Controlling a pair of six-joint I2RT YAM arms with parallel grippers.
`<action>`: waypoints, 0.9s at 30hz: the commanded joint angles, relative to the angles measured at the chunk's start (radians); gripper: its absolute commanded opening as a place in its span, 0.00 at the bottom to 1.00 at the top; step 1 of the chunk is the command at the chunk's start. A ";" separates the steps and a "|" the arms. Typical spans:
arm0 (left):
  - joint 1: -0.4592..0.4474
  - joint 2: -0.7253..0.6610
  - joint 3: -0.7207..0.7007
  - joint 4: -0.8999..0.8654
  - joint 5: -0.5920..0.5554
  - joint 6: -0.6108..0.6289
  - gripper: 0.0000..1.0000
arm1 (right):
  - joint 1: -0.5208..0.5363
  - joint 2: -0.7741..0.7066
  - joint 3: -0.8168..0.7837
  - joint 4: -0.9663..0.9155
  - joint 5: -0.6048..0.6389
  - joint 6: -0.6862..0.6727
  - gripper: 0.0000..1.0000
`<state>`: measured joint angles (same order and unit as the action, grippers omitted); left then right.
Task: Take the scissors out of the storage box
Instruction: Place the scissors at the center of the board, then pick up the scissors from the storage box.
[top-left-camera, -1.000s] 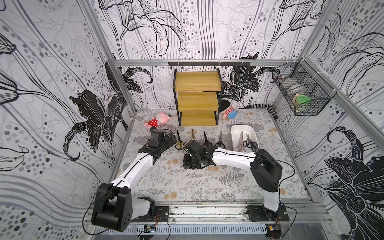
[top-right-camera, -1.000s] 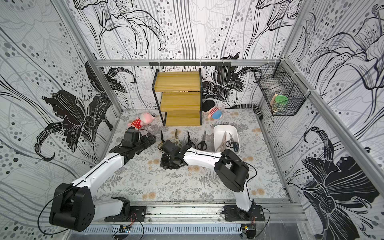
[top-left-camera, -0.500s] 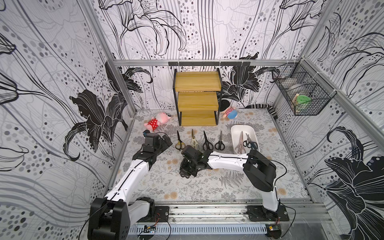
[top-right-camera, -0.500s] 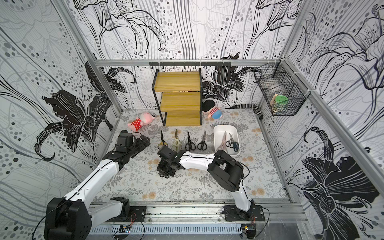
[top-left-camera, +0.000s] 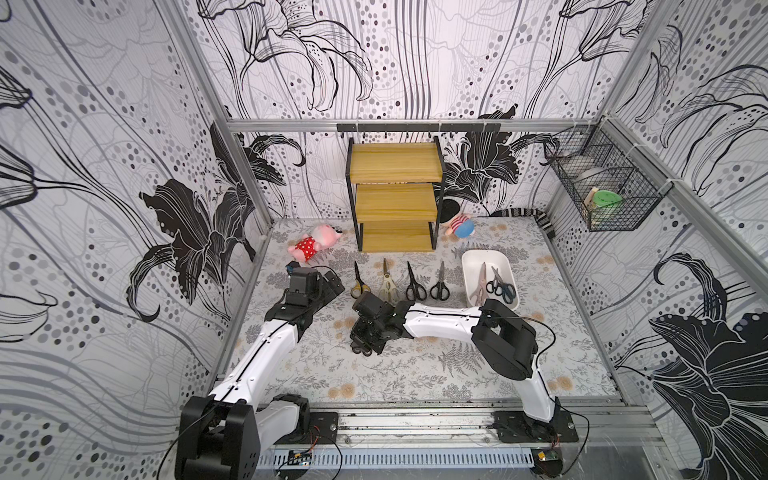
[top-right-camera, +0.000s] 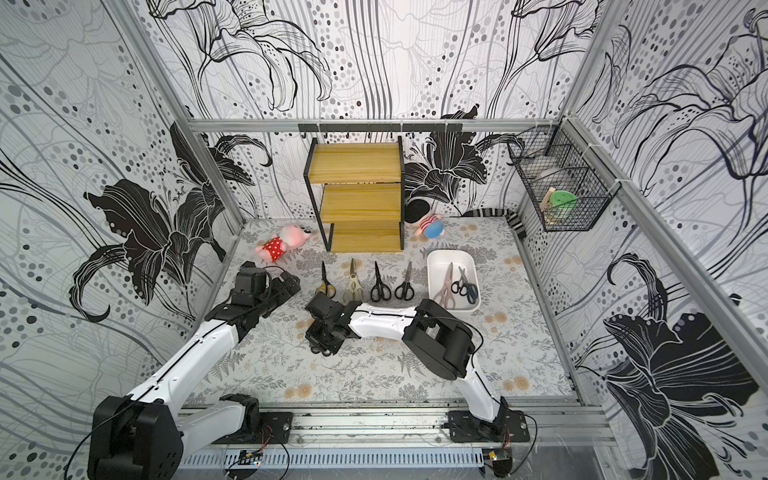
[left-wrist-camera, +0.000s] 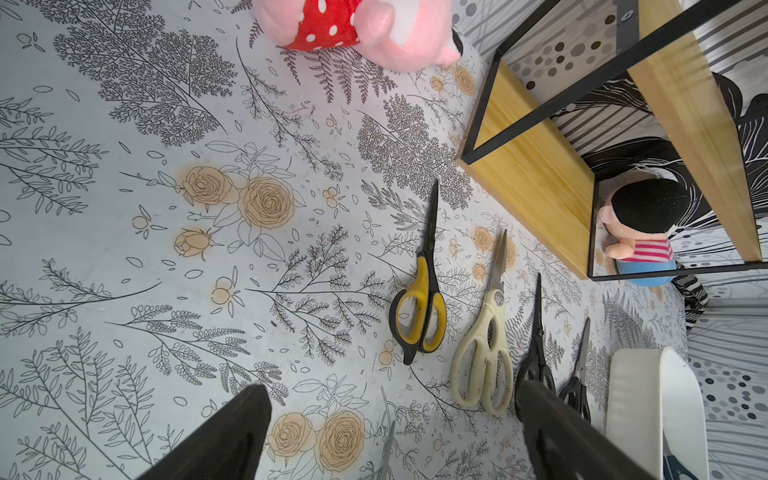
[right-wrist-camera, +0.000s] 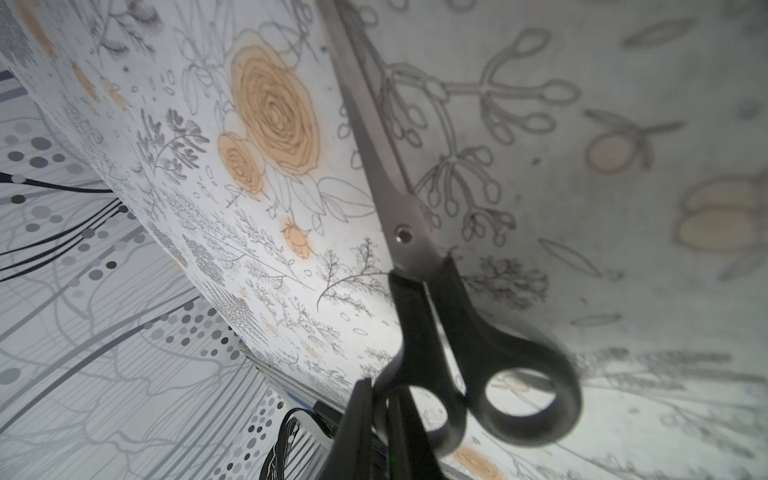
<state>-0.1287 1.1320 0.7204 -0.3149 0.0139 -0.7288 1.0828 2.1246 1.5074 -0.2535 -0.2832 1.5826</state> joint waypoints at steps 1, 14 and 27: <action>0.004 0.003 -0.003 0.009 -0.015 0.008 0.98 | 0.005 0.037 0.022 -0.040 0.027 0.013 0.13; 0.004 0.012 0.050 0.008 0.057 0.070 0.98 | 0.000 -0.042 0.107 -0.144 0.130 -0.159 0.36; -0.036 0.051 0.070 0.106 0.215 0.103 0.98 | -0.223 -0.265 0.017 -0.310 0.283 -0.618 0.35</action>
<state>-0.1474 1.1618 0.7525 -0.2832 0.1802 -0.6540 0.9138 1.9064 1.5631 -0.4721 -0.0612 1.1339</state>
